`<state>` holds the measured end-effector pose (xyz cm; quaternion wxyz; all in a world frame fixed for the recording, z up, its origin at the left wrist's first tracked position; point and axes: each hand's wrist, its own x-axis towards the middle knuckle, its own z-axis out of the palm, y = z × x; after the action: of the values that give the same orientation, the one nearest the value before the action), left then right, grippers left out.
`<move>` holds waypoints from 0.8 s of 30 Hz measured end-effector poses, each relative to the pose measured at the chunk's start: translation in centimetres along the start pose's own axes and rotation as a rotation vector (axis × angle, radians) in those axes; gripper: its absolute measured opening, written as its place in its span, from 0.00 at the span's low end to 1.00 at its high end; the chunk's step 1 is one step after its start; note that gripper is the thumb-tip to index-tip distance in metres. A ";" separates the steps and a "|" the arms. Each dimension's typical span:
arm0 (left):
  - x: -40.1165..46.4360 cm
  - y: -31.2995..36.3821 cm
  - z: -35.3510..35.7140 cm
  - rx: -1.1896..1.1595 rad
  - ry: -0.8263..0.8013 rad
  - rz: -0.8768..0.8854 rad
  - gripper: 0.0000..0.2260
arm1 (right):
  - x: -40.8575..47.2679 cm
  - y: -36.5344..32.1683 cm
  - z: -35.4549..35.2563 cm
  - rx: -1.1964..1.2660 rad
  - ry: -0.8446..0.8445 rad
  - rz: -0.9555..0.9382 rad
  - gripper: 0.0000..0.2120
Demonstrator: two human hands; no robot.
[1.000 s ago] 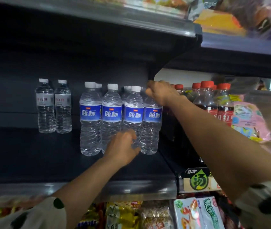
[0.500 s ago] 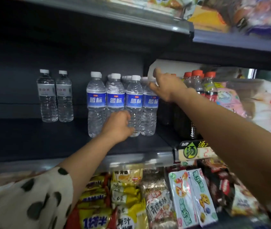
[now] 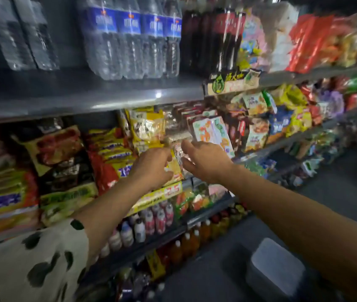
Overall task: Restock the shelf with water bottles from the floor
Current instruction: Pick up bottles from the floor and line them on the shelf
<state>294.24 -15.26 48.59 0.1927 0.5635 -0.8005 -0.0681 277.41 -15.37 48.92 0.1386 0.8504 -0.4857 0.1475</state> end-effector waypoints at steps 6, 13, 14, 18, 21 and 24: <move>-5.6 -4.5 12.3 -0.040 -0.298 -0.081 0.08 | -7.7 -2.4 13.4 0.095 -0.337 0.115 0.18; -11.9 -12.1 32.1 -0.091 -0.526 -0.206 0.10 | -17.1 -5.8 33.4 0.245 -0.635 0.202 0.20; -12.9 -13.4 35.2 -0.100 -0.550 -0.214 0.10 | -18.7 -6.3 36.7 0.271 -0.690 0.214 0.21; -16.4 -19.0 46.9 -0.126 -0.608 -0.273 0.10 | -23.6 -8.5 49.3 0.323 -0.839 0.242 0.24; -18.6 -22.6 54.2 -0.171 -0.625 -0.316 0.14 | -26.5 -10.0 57.7 0.317 -0.880 0.239 0.21; -19.9 -25.7 60.6 -0.196 -0.616 -0.357 0.13 | -28.2 -11.4 65.6 0.297 -0.915 0.236 0.21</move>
<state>299.16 -12.48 -19.92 -0.0190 0.6260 -0.6998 -0.3434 281.22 -12.48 -23.22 -0.2291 0.7778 -0.5633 -0.1588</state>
